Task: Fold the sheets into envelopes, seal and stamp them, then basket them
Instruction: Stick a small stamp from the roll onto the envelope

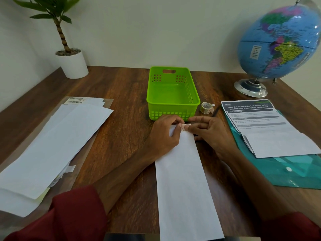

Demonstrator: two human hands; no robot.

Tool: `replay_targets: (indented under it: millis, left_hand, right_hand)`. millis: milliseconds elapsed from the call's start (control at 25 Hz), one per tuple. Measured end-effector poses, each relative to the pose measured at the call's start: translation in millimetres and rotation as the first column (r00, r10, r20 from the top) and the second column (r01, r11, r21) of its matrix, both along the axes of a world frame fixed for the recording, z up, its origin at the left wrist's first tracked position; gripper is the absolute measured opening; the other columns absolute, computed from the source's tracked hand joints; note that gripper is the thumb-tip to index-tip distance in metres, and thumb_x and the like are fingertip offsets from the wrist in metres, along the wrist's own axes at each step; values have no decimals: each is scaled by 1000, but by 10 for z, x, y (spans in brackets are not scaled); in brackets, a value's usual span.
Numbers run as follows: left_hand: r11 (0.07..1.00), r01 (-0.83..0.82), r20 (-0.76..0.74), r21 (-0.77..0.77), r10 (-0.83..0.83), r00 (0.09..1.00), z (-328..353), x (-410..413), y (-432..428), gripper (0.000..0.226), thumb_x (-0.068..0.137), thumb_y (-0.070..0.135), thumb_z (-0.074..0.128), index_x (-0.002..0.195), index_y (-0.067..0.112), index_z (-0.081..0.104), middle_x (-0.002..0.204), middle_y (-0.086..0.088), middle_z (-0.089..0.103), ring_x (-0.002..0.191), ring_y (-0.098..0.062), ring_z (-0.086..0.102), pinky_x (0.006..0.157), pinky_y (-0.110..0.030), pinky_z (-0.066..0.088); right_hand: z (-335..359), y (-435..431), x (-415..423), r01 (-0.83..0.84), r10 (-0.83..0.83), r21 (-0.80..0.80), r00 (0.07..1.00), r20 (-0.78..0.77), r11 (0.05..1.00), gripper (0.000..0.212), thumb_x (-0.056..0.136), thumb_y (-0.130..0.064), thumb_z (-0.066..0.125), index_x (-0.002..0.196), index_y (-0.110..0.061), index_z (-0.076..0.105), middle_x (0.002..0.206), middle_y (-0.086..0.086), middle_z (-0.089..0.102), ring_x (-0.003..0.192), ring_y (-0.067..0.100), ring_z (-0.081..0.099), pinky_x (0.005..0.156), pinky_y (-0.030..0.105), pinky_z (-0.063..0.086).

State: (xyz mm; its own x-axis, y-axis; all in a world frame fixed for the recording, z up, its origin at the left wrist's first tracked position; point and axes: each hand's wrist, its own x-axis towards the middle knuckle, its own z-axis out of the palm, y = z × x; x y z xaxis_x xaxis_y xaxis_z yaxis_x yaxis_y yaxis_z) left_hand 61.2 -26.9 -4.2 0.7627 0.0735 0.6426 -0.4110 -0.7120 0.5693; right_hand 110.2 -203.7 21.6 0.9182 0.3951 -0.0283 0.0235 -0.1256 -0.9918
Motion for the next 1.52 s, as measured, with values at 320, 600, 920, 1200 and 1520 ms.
replay_targets:
  millis: [320,600,920,1200,1520]
  left_hand:
    - [993,-24,-78,-112,15,997,12,-20,8,13,85,12,62,89,10,74,86,2,74,78,-6,62,72,-17,48]
    - [995,10,-116,-97,-21,993,35,-36,23,18,77,16,68,93,10,74,85,2,74,80,-7,62,66,-7,44]
    - [987,-56,-110,-152,40,993,41,-30,4,13,89,20,70,85,9,74,77,2,73,74,-8,63,65,-13,45]
    - [992,-53,-88,-113,43,995,42,-36,-37,13,89,13,64,81,6,72,75,-3,72,73,-11,60,63,-22,46]
    - [984,-82,-121,-156,63,991,94,-61,-38,23,82,18,55,83,7,74,78,-2,74,72,-11,64,67,-26,52]
  right_hand:
    - [-4,-16,2,-22,23,57,1000,-13,998,31,91,0,71,122,-2,67,101,16,79,83,21,78,68,24,61]
    - [-3,-3,4,23,-23,55,1000,10,998,33,90,3,71,123,-2,66,98,17,78,77,16,76,64,21,60]
    - [-9,17,-10,23,-25,57,999,36,998,25,93,-6,72,118,-4,70,98,12,79,88,25,77,71,30,64]
    - [-37,78,5,43,-43,63,999,-6,997,23,97,-4,65,119,-3,69,97,14,79,88,27,76,74,37,64]
    - [45,62,-44,-11,11,44,1000,12,999,35,90,4,69,124,-1,63,92,20,75,68,15,73,54,24,57]
